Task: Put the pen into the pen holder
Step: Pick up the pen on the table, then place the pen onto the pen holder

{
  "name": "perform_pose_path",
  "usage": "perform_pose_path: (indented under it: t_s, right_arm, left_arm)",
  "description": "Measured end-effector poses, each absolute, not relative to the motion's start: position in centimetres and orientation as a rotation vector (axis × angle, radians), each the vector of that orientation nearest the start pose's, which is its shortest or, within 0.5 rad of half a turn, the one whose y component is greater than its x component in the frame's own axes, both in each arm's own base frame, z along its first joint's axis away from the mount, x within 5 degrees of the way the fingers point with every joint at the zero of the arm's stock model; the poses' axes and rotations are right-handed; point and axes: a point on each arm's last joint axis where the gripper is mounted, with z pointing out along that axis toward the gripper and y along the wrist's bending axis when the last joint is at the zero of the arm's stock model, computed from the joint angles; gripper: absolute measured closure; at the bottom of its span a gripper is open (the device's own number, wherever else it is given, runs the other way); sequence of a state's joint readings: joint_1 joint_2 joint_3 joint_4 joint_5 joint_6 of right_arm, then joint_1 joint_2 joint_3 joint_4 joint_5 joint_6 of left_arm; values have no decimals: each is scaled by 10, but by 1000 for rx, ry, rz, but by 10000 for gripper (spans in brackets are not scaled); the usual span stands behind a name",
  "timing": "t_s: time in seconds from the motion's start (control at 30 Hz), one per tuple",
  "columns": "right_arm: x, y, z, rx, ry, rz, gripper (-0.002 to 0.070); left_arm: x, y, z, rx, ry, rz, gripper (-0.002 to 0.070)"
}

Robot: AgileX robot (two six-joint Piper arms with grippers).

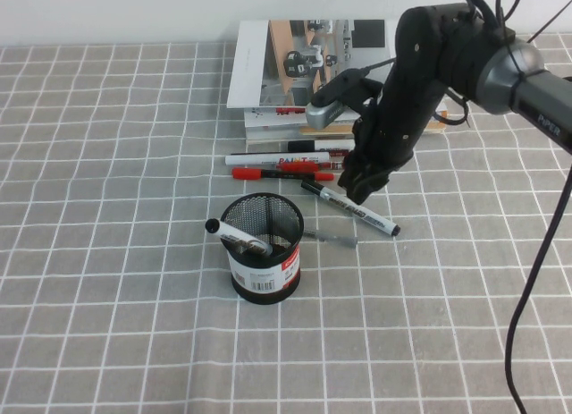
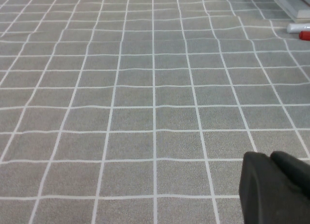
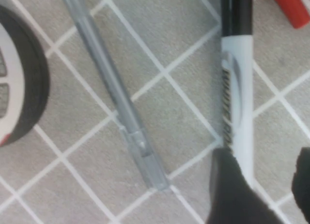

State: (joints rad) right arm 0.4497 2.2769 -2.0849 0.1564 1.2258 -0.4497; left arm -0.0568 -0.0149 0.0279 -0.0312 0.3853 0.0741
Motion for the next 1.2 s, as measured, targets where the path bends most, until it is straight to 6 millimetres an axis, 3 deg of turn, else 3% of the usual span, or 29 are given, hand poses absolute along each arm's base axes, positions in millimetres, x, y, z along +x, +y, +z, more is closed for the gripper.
perform_pose_path:
  t_s: [0.17,0.37,0.57,0.67,0.8,0.97,1.1,1.2]
  right_arm:
    - [432,229,211,-1211,2644,303,433]
    - [433,235,182,-1287,2674,290,445]
    - [433,238,180,-1335,2650,202,577]
    - [432,238,180,-1318,2660,201,575]
    - [431,237,191,-1280,2662,202,575]
    - [427,228,232,-1205,2603,269,575]
    - [426,205,265,-1062,2566,510,575]
    - [418,192,262,-1013,2555,716,575]
  left_arm:
    - [52,-4,170,104,1879,-19,678]
    - [52,-4,170,104,1879,-19,678]
    - [52,-4,170,104,1879,-19,678]
    - [52,-4,170,104,1879,-19,678]
    - [52,-4,170,104,1879,-19,678]
    - [52,-4,170,104,1879,-19,678]
    - [52,-4,170,104,1879,-19,678]
    - [52,-4,170,104,1879,-19,678]
